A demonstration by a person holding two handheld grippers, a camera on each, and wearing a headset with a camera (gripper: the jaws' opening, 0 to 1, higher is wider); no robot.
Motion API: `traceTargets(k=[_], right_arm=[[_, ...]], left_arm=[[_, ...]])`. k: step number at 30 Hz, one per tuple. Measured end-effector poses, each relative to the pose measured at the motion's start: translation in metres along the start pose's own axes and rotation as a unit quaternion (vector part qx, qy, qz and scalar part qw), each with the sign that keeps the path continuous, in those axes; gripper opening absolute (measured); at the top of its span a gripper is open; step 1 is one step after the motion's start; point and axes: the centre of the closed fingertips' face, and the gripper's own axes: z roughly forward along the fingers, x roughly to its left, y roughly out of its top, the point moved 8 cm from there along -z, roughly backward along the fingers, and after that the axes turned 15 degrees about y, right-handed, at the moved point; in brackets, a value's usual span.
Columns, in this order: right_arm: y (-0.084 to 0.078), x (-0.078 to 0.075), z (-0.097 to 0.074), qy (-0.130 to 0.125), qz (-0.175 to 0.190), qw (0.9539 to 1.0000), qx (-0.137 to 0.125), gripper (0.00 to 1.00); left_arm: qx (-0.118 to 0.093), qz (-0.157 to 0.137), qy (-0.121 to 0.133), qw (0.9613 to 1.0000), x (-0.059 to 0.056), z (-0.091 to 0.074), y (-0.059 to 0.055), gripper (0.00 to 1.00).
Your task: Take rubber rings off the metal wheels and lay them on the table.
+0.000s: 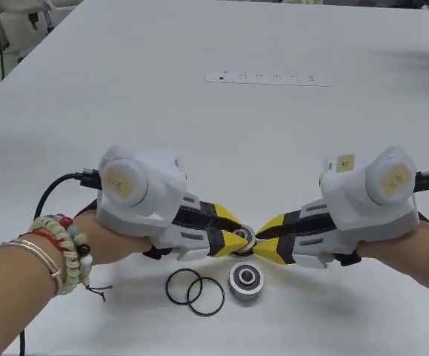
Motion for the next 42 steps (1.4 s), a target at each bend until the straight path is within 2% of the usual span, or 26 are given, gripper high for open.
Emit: traceTargets(k=[4, 6, 8, 15, 28, 36, 40, 42], right_arm=[[-0.0001, 0.0018, 0.0005, 0.005, 0.007, 1.0, -0.002, 0.11], [0.0029, 0.004, 0.0018, 0.01, 0.009, 0.9998, -0.011, 0.13], [0.004, 0.0054, 0.0031, 0.005, 0.002, 1.0, -0.003, 0.13], [0.0038, 0.0042, 0.0044, 0.001, 0.016, 0.9998, -0.013, 0.16], [0.0049, 0.0062, 0.0059, -0.017, 0.013, 0.9998, -0.004, 0.17], [0.0053, 0.0065, 0.006, -0.021, 0.01, 0.9997, -0.002, 0.16], [0.0056, 0.0064, 0.006, -0.023, 0.014, 0.9996, -0.007, 0.17], [0.0074, 0.0069, 0.007, -0.022, 0.021, 0.9993, -0.02, 0.2]], left_arm=[[0.0, 0.0, 0.002, 1.0, -0.0002, -0.0006, 0.0002, 0.08], [0.0, 0.001, 0.003, 1.0, -0.0003, -0.0007, 0.0003, 0.08], [0.0, 0.0, 0.004, 1.0, -0.0006, -0.0008, 0.0005, 0.08], [-0.005, -0.007, 0.009, 0.9999, -0.0004, -0.0013, -0.0005, 0.08], [-0.02, -0.015, 0.015, 0.9996, -0.0008, -0.0024, -0.0032, 0.08], [-0.018, -0.013, 0.02, 0.9996, -0.0017, -0.0027, -0.0025, 0.08], [-0.019, -0.012, 0.02, 0.9996, -0.0014, -0.0027, -0.0025, 0.08], [-0.02, -0.012, 0.019, 0.9995, -0.0014, -0.0027, -0.0026, 0.08]])
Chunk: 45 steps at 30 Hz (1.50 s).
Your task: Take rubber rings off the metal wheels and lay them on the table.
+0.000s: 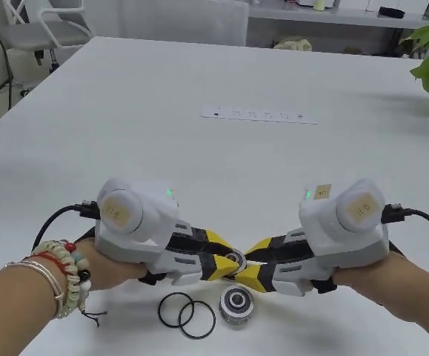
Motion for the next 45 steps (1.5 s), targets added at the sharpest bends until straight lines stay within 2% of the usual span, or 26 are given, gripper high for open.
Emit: traceTargets(k=[4, 9, 11, 12, 13, 14, 15, 19, 23, 32, 36, 39, 41, 45], right_arm=[[-0.0002, 0.0007, 0.0032, -0.007, -0.017, 0.9998, 0.012, 0.21], [-0.0016, -0.0009, 0.0007, -0.001, -0.02, 0.9997, 0.015, 0.18], [-0.0029, -0.0013, -0.0016, 0.001, -0.033, 0.9991, 0.025, 0.12], [-0.0036, -0.0017, -0.0024, 0.001, -0.027, 0.9993, 0.026, 0.04], [-0.0085, -0.0065, -0.0061, -0.022, -0.027, 0.9985, 0.041, 0.0], [-0.0074, -0.0057, -0.0041, -0.01, -0.031, 0.9989, 0.033, 0.0], [-0.0071, -0.0064, -0.0046, -0.013, -0.021, 0.9992, 0.033, 0.0], [-0.0057, -0.0058, -0.0048, -0.018, -0.024, 0.9991, 0.031, 0.0], [-0.0053, -0.0044, -0.0054, -0.007, -0.006, 0.9997, 0.025, 0.0], [-0.004, -0.0034, -0.0012, 0.002, 0.014, 0.9997, 0.018, 0.15], [-0.0029, -0.0022, -0.0002, 0.003, 0.014, 0.9998, 0.017, 0.16], [-0.0018, -0.0046, -0.0006, 0.0, 0.031, 0.9995, 0.001, 0.19], [-0.002, -0.0049, 0.0003, 0.004, 0.044, 0.999, 0.0, 0.23], [-0.0023, -0.0038, 0.0023, -0.001, 0.038, 0.9993, 0.003, 0.24]], left_arm=[[-0.001, -0.001, 0.0, 1.0, 0.0, 0.0, -0.0003, 0.08], [-0.001, -0.002, 0.0, 1.0, 0.0001, -0.0001, -0.0003, 0.08], [0.002, -0.005, 0.003, 1.0, 0.0008, 0.0, -0.0002, 0.08], [0.004, -0.005, 0.007, 1.0, 0.0017, 0.0, -0.0001, 0.08], [0.005, -0.008, 0.006, 0.9999, 0.0022, 0.0003, -0.0001, 0.08], [0.005, -0.008, 0.007, 0.9999, 0.0023, 0.0004, -0.0002, 0.08], [0.004, -0.009, 0.007, 0.9999, 0.0022, 0.0006, -0.0003, 0.08], [0.004, -0.01, 0.006, 0.9999, 0.0024, 0.001, -0.0006, 0.08], [0.003, -0.011, 0.005, 0.9999, 0.0024, 0.0009, -0.0008, 0.08], [0.003, -0.012, 0.005, 0.9999, 0.002, 0.0008, -0.0006, 0.08], [0.002, -0.012, 0.004, 0.9999, 0.0021, 0.0006, -0.0007, 0.08], [0.001, -0.012, 0.005, 0.9999, 0.002, 0.0007, -0.0005, 0.08], [0.0, -0.011, 0.005, 0.9999, 0.0009, 0.0017, 0.0002, 0.08], [-0.001, -0.009, 0.005, 0.9999, -0.0004, 0.0028, 0.0011, 0.08]])
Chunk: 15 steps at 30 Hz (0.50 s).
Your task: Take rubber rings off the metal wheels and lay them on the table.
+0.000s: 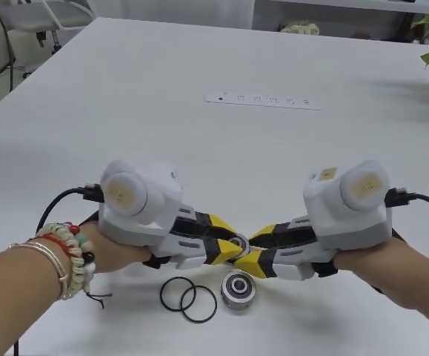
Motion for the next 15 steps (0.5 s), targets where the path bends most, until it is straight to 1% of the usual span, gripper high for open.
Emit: traceTargets(k=[4, 6, 9, 10, 15], right_arm=[[-0.0003, -0.0001, -0.0008, -0.001, -0.004, 1.0, 0.001, 0.24], [0.0004, 0.0001, -0.0007, -0.001, -0.017, 0.9998, 0.004, 0.23], [0.0023, -0.0002, -0.0028, 0.001, -0.027, 0.9996, 0.0, 0.2], [0.0017, -0.0003, -0.0031, 0.001, -0.029, 0.9996, 0.006, 0.2], [0.0021, -0.0001, -0.0034, 0.0, -0.032, 0.9995, 0.006, 0.2]], left_arm=[[-0.001, 0.0, 0.0, 1.0, 0.0002, -0.0001, 0.0, 0.08], [0.0, 0.0, 0.0, 1.0, 0.0002, -0.0002, 0.0, 0.08], [0.0, -0.001, 0.001, 1.0, 0.0004, -0.0003, 0.0, 0.08], [0.0, -0.001, 0.001, 1.0, 0.0004, -0.0003, 0.0, 0.08], [0.0, -0.004, 0.001, 1.0, 0.0008, -0.0005, 0.0, 0.08]])
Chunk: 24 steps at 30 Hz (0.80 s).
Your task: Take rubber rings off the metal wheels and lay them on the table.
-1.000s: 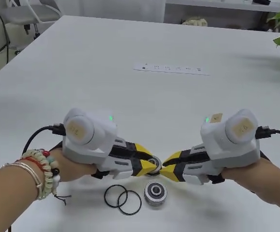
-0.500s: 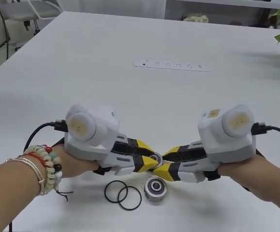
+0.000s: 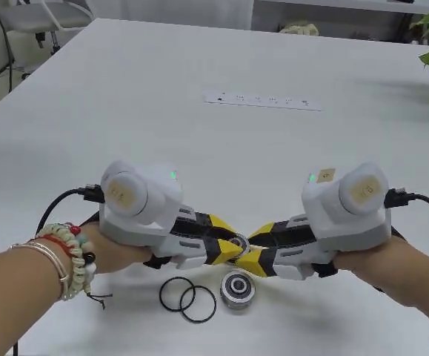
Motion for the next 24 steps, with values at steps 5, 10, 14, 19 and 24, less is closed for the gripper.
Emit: traceTargets(k=[5, 10, 14, 19, 24], right_arm=[[-0.0005, 0.0, -0.001, 0.002, 0.002, 1.0, 0.001, 0.19], [-0.0042, 0.0007, -0.0067, 0.012, -0.018, 0.9991, 0.036, 0.0], [-0.0073, -0.0041, -0.005, -0.004, 0.014, 0.9997, 0.022, 0.0], [-0.0059, -0.0059, -0.004, 0.001, 0.034, 0.9993, 0.014, 0.0], [-0.0056, -0.0072, -0.0027, 0.005, 0.059, 0.9982, 0.01, 0.05]], left_arm=[[0.0, 0.0, 0.0, 1.0, 0.0003, 0.0002, 0.0001, 0.08], [0.0, -0.001, 0.004, 1.0, 0.0011, 0.0003, 0.0001, 0.08], [0.001, -0.004, 0.004, 1.0, 0.0013, -0.0002, 0.0003, 0.08], [0.0, -0.004, 0.002, 1.0, 0.0015, -0.0002, 0.0006, 0.08], [0.0, -0.005, 0.002, 1.0, 0.0011, -0.0001, 0.0006, 0.08]])
